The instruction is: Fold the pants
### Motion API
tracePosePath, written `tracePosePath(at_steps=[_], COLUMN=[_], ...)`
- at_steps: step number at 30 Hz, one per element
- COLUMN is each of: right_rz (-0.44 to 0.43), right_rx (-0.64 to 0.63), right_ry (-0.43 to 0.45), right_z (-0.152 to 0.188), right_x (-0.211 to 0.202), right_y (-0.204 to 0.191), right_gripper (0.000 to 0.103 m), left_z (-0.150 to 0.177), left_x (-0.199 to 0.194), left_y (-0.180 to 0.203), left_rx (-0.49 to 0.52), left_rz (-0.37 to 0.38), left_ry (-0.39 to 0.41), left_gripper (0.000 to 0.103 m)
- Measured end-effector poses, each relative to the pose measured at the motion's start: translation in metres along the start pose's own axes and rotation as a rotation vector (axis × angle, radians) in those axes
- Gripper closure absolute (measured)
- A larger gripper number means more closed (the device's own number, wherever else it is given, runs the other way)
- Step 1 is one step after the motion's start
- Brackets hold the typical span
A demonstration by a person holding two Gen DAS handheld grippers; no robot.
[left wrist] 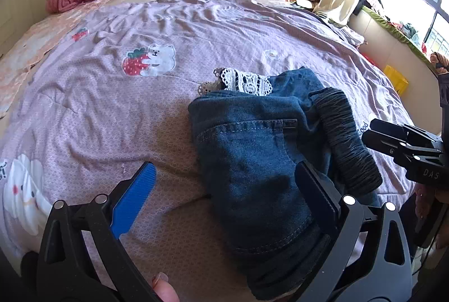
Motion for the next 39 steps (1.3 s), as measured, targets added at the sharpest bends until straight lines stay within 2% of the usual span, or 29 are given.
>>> tracePosePath(at_steps=[8, 14, 18, 21, 26, 28, 31, 32, 34, 39], right_rz=[-0.064, -0.125, -0.142, -0.191, -0.236, -0.244, -0.224, -0.215, -0.197, -0.171], right_rx=[0.04, 0.051, 0.052, 0.096, 0.115, 0.101, 0.067, 0.057, 0.042, 0.037], right_ry=[-0.042, -0.049, -0.067, -0.08, -0.092, -0.092, -0.081, -0.075, -0.067, -0.039], right_z=[-0.002, -0.005, -0.005, -0.005, -0.005, -0.005, -0.006, -0.007, -0.007, -0.005], right_x=[0.025, 0.032, 0.039, 0.046, 0.051, 0.051, 0.049, 0.048, 0.047, 0.044], right_y=[0.008, 0.004, 0.004, 0.006, 0.002, -0.001, -0.008, -0.01, -0.012, -0.017], right_gripper=[0.038, 0.05, 0.05, 0.051, 0.061, 0.071, 0.078, 0.079, 0.081, 0.085], left_z=[0.01, 0.012, 0.013, 0.013, 0.013, 0.014, 0.015, 0.015, 0.015, 0.015], left_x=[0.016, 0.019, 0.021, 0.022, 0.024, 0.025, 0.027, 0.027, 0.027, 0.022], left_y=[-0.001, 0.0, 0.001, 0.001, 0.002, 0.005, 0.011, 0.013, 0.017, 0.021], left_rx=[-0.01, -0.017, -0.022, -0.025, -0.03, -0.035, -0.042, -0.043, -0.033, -0.029], left_rz=[0.005, 0.008, 0.015, 0.018, 0.034, 0.057, 0.091, 0.106, 0.107, 0.124], left_ry=[-0.028, -0.033, -0.038, -0.04, -0.045, -0.048, -0.058, -0.061, -0.061, -0.044], left_gripper=[0.01, 0.01, 0.01, 0.01, 0.01, 0.01, 0.028, 0.038, 0.044, 0.07])
Point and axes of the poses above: each gripper's, at about its wrist camera, not at the fingertips, and x roughly the way its jaws point, y to its right, z to its underside, the point moved 6 cm from there along x, roughly the way its jaws point
